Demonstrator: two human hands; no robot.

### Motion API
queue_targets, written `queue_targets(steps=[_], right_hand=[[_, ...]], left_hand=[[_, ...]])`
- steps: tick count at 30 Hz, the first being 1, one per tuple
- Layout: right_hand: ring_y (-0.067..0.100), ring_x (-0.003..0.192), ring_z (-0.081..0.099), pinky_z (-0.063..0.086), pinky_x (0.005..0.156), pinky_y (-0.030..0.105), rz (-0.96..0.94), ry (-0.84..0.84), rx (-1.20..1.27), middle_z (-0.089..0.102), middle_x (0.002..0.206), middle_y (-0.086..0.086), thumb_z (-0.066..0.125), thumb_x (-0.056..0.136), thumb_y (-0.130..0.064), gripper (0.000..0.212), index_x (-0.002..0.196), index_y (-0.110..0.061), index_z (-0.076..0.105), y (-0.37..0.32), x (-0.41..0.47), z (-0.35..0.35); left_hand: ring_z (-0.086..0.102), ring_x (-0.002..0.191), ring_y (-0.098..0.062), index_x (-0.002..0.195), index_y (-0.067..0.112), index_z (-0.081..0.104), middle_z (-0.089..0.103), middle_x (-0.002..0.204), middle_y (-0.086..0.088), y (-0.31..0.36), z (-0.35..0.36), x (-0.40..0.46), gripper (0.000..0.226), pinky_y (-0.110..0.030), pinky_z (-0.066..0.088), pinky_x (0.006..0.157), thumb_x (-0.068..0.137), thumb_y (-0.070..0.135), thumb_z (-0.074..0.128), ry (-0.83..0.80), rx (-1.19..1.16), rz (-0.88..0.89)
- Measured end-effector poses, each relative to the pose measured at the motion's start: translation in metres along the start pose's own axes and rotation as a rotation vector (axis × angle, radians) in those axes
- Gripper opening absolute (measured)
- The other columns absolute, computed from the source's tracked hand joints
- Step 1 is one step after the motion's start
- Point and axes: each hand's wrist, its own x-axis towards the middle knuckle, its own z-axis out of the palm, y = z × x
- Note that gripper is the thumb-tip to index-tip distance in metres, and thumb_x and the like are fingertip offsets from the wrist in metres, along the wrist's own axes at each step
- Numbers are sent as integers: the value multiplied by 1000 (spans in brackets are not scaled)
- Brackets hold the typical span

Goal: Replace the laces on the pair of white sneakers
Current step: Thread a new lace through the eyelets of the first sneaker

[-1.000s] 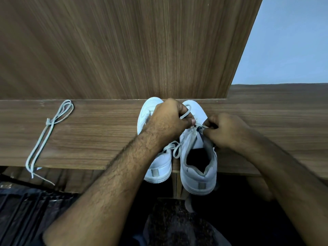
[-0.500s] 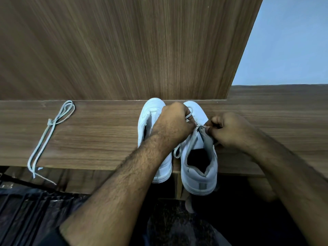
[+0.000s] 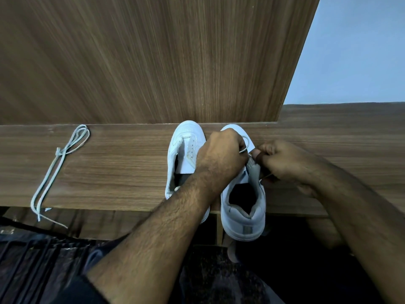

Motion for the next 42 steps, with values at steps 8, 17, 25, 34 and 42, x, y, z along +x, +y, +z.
queue_targets(steps=[8, 17, 25, 34, 42], right_hand=[[13, 65, 65, 49, 59, 29, -138, 89, -135, 69, 69, 0, 64, 96, -22, 16, 82, -17, 67, 6, 8, 0], [10, 59, 62, 53, 57, 23, -295, 259, 641, 64, 68, -5, 41, 107, -21, 24, 88, -24, 54, -22, -3, -8], [16, 62, 54, 34, 53, 25, -189, 135, -716, 54, 62, -5, 55, 98, -41, 36, 64, -28, 56, 0, 1, -12], [12, 75, 64, 50, 69, 23, -488, 169, 663, 69, 79, -2, 41, 107, -29, 33, 79, -22, 57, -22, -10, -11], [12, 72, 56, 38, 63, 30, -270, 341, -510, 57, 75, -10, 56, 97, -45, 22, 83, -28, 59, 0, 5, -14]], left_hand=[[52, 59, -16, 80, -7, 62, 60, 66, -15, -4, -16, -1, 59, -28, 41, 55, 98, 49, 58, -55, -485, -101], [51, 123, 8, 130, 32, 64, 63, 129, 18, 8, -42, -4, 59, -15, 31, 96, 102, 64, 23, 98, -751, -129], [24, 150, -9, 136, 45, 58, 44, 156, 8, 1, -39, 3, 74, -49, 8, 124, 93, 76, 7, 111, -749, -109], [26, 150, -14, 120, 55, 63, 47, 152, 13, -4, -30, 3, 81, -61, 5, 120, 82, 87, -1, 83, -592, -80], [36, 146, -21, 129, 47, 62, 54, 146, 14, -14, -23, 3, 104, -58, 16, 120, 67, 97, -5, -74, -452, -116]])
